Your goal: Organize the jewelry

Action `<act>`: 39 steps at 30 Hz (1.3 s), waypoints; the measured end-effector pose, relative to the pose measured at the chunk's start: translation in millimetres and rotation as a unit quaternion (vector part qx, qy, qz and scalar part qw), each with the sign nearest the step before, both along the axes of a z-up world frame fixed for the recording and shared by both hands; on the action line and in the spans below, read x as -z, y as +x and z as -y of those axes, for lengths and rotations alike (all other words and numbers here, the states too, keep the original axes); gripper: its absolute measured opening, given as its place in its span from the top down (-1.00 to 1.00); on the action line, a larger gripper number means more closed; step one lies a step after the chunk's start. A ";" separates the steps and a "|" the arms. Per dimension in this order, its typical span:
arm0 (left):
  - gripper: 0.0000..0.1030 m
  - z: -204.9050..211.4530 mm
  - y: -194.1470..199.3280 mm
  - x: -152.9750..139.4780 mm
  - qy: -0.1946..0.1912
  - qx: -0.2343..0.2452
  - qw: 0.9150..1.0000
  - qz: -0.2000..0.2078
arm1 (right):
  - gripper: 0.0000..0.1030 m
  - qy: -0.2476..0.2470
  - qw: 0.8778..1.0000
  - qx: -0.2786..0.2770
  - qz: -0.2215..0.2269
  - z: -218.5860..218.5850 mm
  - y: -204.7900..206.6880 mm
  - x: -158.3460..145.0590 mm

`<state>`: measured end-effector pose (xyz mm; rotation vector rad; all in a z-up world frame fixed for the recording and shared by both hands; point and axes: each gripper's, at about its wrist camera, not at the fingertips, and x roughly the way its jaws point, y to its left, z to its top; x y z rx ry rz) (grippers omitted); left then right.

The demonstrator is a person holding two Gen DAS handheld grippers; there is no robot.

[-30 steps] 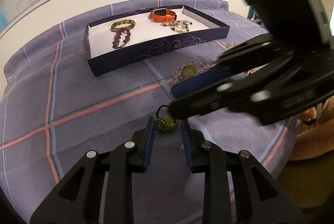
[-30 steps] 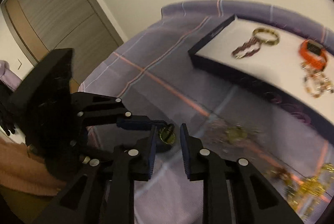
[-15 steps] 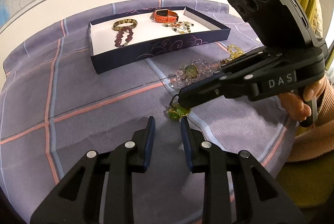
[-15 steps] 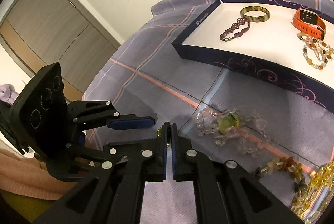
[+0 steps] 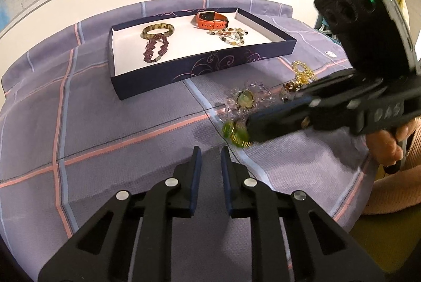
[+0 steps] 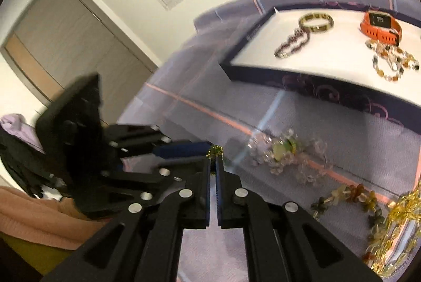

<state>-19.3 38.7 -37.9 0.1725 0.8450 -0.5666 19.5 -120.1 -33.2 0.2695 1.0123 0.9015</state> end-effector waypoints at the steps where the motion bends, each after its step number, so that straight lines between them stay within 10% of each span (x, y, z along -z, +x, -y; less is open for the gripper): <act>1: 0.71 -1.1 0.3 -0.5 -0.004 -0.002 1.000 -0.001 | 0.95 0.002 1.000 0.005 0.005 2.2 0.3 -2.8; 39: 0.67 -10.1 -0.6 -19.9 -0.058 0.008 0.998 0.017 | 0.95 0.022 1.000 0.000 0.014 7.2 -12.8 -1.8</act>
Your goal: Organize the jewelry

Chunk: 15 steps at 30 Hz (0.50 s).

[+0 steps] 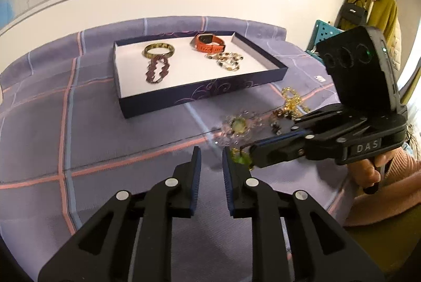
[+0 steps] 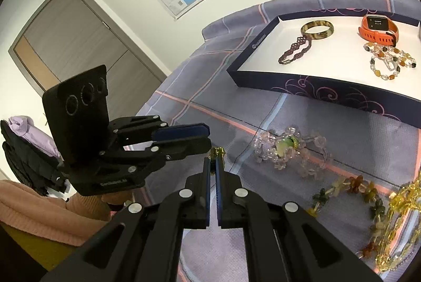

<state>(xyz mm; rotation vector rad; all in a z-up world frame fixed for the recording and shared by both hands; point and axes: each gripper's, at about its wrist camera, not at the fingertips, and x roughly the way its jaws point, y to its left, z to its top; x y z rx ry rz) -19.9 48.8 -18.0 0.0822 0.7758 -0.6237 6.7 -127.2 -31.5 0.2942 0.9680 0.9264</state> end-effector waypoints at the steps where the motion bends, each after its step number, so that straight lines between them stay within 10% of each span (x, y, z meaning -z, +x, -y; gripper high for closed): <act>1: 0.67 2.0 0.1 0.7 0.003 0.002 1.000 -0.001 | 0.95 0.002 1.000 -0.001 0.000 -0.1 -0.1 -0.4; 15: 0.67 8.9 3.0 13.1 0.030 0.000 0.999 -0.014 | 0.95 0.020 0.999 0.017 -0.021 10.4 7.7 2.6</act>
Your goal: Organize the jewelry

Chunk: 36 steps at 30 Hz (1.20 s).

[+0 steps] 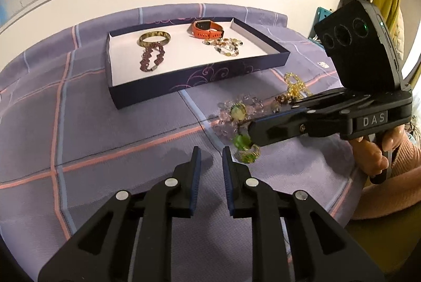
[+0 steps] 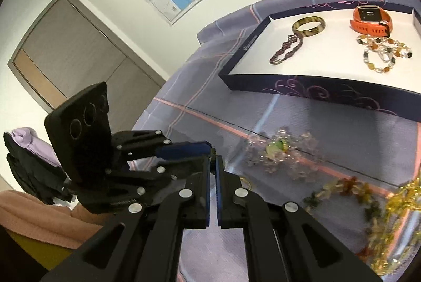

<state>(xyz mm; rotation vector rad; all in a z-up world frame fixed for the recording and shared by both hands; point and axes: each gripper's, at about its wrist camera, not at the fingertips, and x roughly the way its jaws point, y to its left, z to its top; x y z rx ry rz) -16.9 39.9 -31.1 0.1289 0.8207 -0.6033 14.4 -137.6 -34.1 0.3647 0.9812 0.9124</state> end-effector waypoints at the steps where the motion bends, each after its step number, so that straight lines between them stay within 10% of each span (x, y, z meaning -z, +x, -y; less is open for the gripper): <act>1: 0.66 -0.6 0.9 0.0 0.004 -0.004 1.000 0.001 | 0.95 0.003 1.000 -0.001 -0.003 0.9 0.6 -0.3; 12: 0.59 -12.7 5.9 -4.8 0.010 -0.036 0.999 0.014 | 0.52 -0.062 0.998 0.009 0.013 -23.8 10.6 2.2; 20: 0.59 28.9 -20.2 -3.6 0.008 0.058 0.998 0.025 | 0.50 -0.079 0.990 0.110 0.051 54.9 -4.8 -25.8; 36: 0.44 53.6 -7.6 12.0 0.065 0.044 0.997 0.010 | 0.06 -0.192 0.954 0.224 0.061 132.4 -9.6 -10.0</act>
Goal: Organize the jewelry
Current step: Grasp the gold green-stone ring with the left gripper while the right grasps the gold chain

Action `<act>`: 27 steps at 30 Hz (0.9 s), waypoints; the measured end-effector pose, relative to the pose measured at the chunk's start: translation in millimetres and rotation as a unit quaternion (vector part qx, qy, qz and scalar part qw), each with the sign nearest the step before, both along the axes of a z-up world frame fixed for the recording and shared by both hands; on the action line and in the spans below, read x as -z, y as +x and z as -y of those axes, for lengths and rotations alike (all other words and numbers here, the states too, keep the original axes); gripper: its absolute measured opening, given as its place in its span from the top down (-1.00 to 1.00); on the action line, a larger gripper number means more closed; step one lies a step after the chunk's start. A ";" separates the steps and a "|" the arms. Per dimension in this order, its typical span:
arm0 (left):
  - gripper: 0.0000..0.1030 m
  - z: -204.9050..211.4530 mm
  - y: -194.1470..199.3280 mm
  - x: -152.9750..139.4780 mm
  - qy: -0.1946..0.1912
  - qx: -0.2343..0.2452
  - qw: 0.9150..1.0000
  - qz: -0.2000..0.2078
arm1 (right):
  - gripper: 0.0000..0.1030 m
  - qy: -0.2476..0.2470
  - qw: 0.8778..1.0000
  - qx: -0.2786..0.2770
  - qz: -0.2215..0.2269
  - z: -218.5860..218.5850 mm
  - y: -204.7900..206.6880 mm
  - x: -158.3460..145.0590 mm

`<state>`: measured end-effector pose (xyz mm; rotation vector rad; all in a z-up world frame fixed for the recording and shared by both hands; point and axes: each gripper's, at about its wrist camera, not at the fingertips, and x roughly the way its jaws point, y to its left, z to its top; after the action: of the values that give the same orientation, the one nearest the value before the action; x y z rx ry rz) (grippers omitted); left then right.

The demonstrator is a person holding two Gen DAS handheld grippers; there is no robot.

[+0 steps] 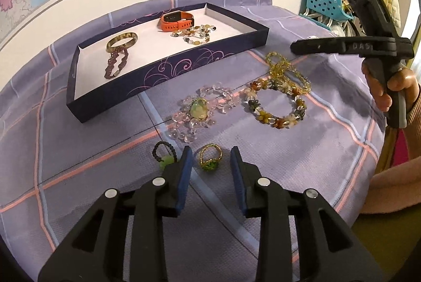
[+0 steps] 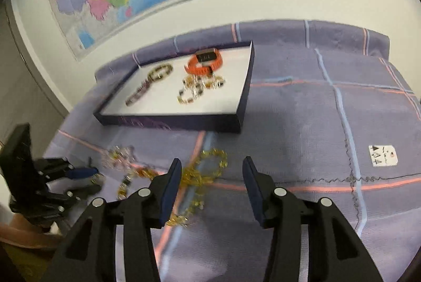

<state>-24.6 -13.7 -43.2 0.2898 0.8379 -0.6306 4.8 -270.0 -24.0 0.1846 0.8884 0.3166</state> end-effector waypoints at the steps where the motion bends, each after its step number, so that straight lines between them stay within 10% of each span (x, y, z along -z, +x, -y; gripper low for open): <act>1: 0.48 0.4 0.7 -0.1 0.001 -0.001 1.000 0.000 | 0.03 -0.003 1.000 -0.008 -0.006 -3.4 1.6 3.7; 9: 0.76 2.4 -3.5 -1.2 0.003 -0.004 1.000 0.006 | -0.02 -0.088 0.996 -0.029 -0.006 -32.5 2.9 13.8; 14: 0.77 -0.7 -2.1 -2.1 -0.005 -0.012 1.000 0.004 | 0.78 -0.112 0.993 -0.036 0.001 -40.3 -0.8 14.4; 27: 0.77 -13.0 5.2 -29.7 -0.061 -0.028 0.998 0.015 | 0.91 -0.008 0.999 -0.030 0.040 -25.8 -7.0 -30.0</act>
<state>-19.4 -0.7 -13.4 0.1636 0.7735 -0.6205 -2.2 -244.2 6.0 0.1305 0.8181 0.3705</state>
